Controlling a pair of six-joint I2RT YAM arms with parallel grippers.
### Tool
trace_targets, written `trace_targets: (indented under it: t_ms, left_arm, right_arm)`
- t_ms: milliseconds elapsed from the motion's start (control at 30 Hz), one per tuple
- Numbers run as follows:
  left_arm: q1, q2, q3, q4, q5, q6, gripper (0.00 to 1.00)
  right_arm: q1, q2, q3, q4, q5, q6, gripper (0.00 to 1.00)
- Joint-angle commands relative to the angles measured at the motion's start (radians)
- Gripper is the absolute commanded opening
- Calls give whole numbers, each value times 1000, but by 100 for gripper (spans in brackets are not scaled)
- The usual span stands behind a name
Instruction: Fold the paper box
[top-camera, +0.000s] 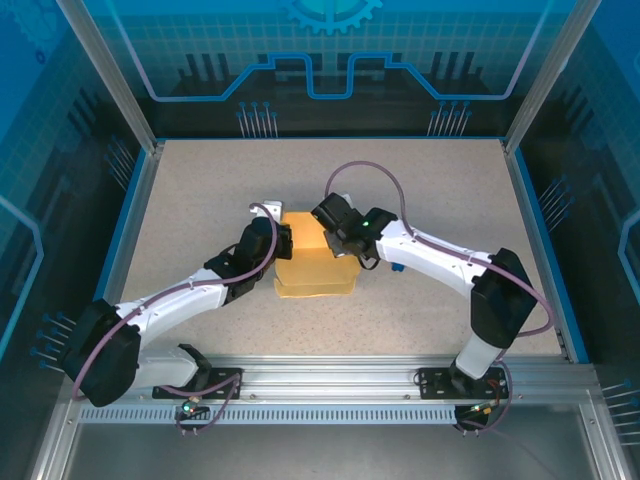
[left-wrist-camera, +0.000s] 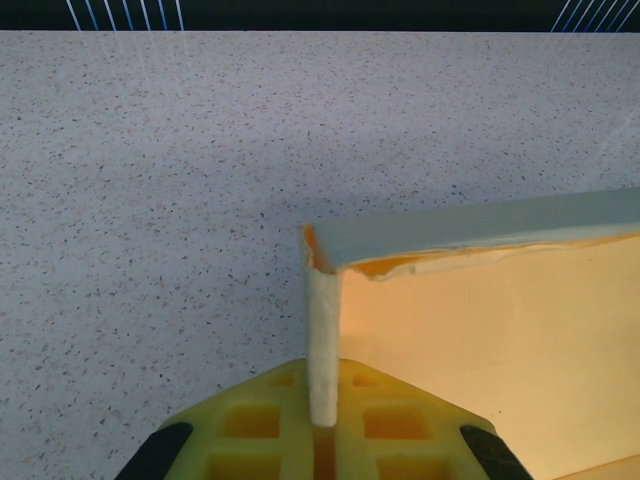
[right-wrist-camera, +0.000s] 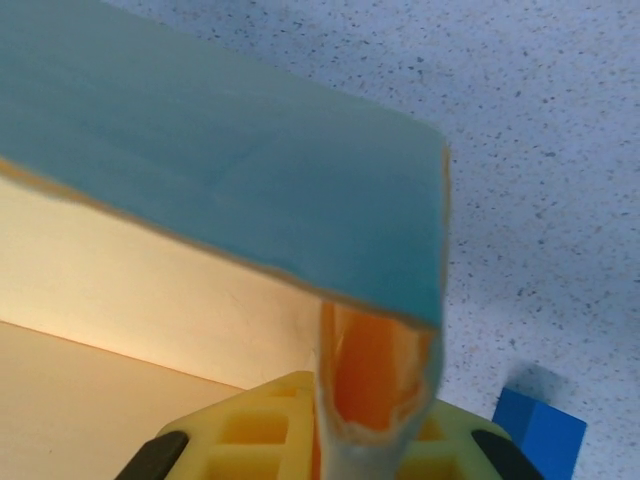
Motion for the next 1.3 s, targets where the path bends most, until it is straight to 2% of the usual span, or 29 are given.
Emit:
trace_targets:
  t_ms: [0, 467, 700, 1067, 1267]
  left_arm:
    - [-6, -1, -1, 22, 2, 15, 2]
    - [-5, 8, -3, 23, -6, 12, 2]
    - [-5, 20, 8, 27, -5, 18, 2]
    - [-6, 30, 14, 29, 2, 25, 2]
    - [-6, 36, 16, 31, 1, 29, 2]
  right_arm:
    - [23, 35, 29, -130, 111, -34, 10]
    - [29, 145, 120, -283, 222, -35, 9]
    - [25, 128, 131, -230, 129, -64, 11]
    - [-11, 39, 121, -148, -31, -72, 25]
    - [-26, 19, 115, -123, -83, -54, 42]
